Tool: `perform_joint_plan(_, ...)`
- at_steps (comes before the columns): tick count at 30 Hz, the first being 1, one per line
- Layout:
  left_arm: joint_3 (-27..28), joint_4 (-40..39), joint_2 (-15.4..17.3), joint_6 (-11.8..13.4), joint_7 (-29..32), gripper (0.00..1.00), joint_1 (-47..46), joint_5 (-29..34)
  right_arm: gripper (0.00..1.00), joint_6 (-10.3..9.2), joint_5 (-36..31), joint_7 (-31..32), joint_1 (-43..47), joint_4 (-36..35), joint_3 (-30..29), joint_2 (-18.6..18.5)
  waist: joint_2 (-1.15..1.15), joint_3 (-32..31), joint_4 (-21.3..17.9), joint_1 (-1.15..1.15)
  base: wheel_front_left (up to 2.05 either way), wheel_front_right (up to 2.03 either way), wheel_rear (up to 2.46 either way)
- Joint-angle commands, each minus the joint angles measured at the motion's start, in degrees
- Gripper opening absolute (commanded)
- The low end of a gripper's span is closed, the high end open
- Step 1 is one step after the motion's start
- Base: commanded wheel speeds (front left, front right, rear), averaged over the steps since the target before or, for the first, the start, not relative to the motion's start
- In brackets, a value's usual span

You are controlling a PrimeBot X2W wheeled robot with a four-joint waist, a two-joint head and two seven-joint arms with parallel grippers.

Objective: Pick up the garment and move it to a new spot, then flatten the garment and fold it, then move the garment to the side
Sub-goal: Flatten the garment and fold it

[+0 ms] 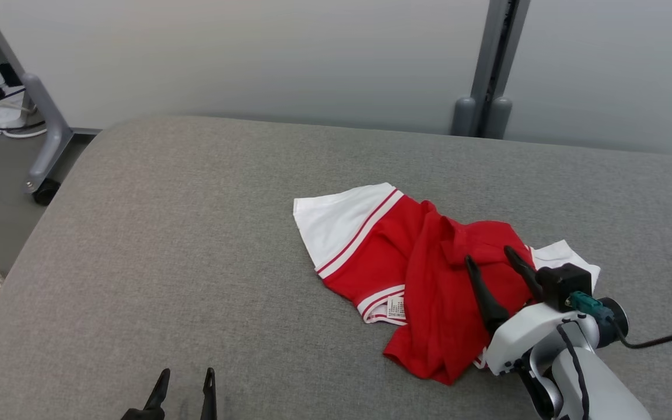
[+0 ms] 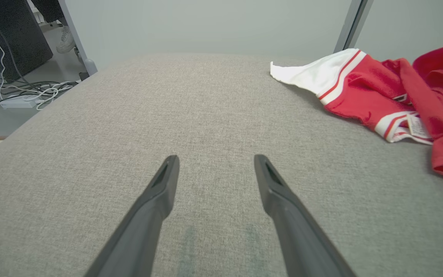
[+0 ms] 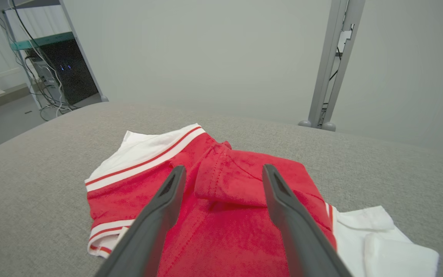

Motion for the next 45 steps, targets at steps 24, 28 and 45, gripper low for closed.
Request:
perform_joint_plan(24, -1.5, 0.2, 0.2, 0.0, -0.3, 1.00, -3.2, -1.4, 0.00, -0.01, 11.6, -0.2, -11.6, -3.5, 5.6, -0.3, 0.00, 2.8, 4.1, 0.00, 0.00, 0.00, 0.00)
perform_joint_plan(28, -1.5, 0.6, 0.2, -0.8, -0.3, 1.00, -3.9, -0.3, 0.00, -0.01, 17.7, -0.2, -10.8, -13.0, 11.2, -0.4, 0.00, 1.5, 4.6, 0.00, 0.00, 0.00, 0.00)
perform_joint_plan(45, -4.1, 3.0, 0.2, -2.7, -0.3, 1.00, -2.1, 0.8, 0.00, -0.01, 20.9, -0.2, -12.7, -18.7, 15.0, -0.4, 0.00, -0.5, 9.9, 0.00, 0.00, 0.00, 0.00)
